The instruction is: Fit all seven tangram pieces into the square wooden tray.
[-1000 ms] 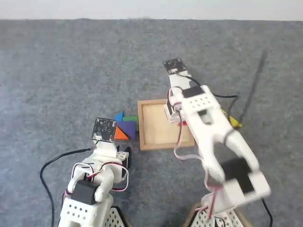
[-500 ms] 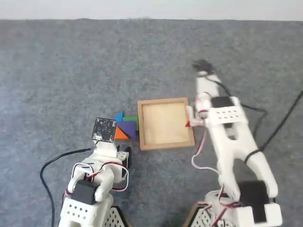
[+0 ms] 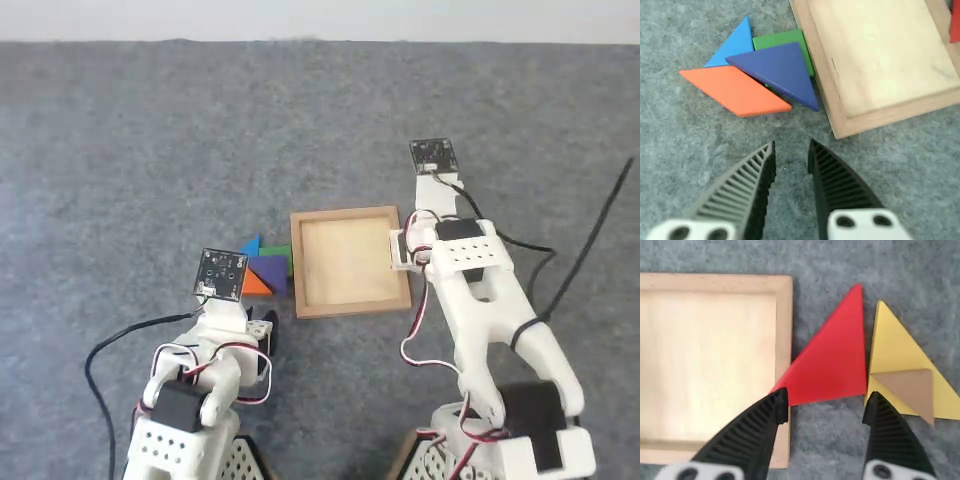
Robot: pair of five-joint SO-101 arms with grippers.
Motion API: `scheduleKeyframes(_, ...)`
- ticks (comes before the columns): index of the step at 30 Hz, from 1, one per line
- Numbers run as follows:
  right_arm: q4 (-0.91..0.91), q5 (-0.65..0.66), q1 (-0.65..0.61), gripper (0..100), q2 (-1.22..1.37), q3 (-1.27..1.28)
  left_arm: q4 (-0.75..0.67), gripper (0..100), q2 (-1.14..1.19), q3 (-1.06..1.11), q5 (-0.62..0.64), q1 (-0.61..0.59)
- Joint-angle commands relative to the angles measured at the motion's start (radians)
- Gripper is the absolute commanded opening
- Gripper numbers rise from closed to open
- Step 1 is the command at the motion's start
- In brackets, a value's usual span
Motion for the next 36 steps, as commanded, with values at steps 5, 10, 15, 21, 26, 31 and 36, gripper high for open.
scheduleKeyframes(5,-0.035,-0.011,-0.021,25.0,-0.007,-0.005,0.002,11,-0.017,-0.012,0.006,0.002)
scheduleKeyframes(10,-0.042,0.017,-0.048,24.9,0.191,-0.063,0.002,11,-0.017,-0.012,0.006,0.002)
scheduleKeyframes(15,0.053,0.021,-0.067,24.9,0.271,-0.167,0.002,11,-0.017,-0.012,0.006,0.002)
scheduleKeyframes(21,0.041,0.091,-0.176,25.1,0.255,-0.164,0.002,11,-0.017,-0.012,0.006,0.002)
scheduleKeyframes(26,0.028,0.15,-0.272,25.0,0.254,-0.124,0.002,11,-0.017,-0.012,0.006,0.002)
scheduleKeyframes(31,0.035,0.218,-0.326,25.0,0.251,-0.11,0.002,11,-0.017,-0.012,0.006,0.002)
scheduleKeyframes(36,0.012,0.269,-0.429,25.0,0.156,-0.031,0.002,11,-0.017,-0.012,0.006,0.002)
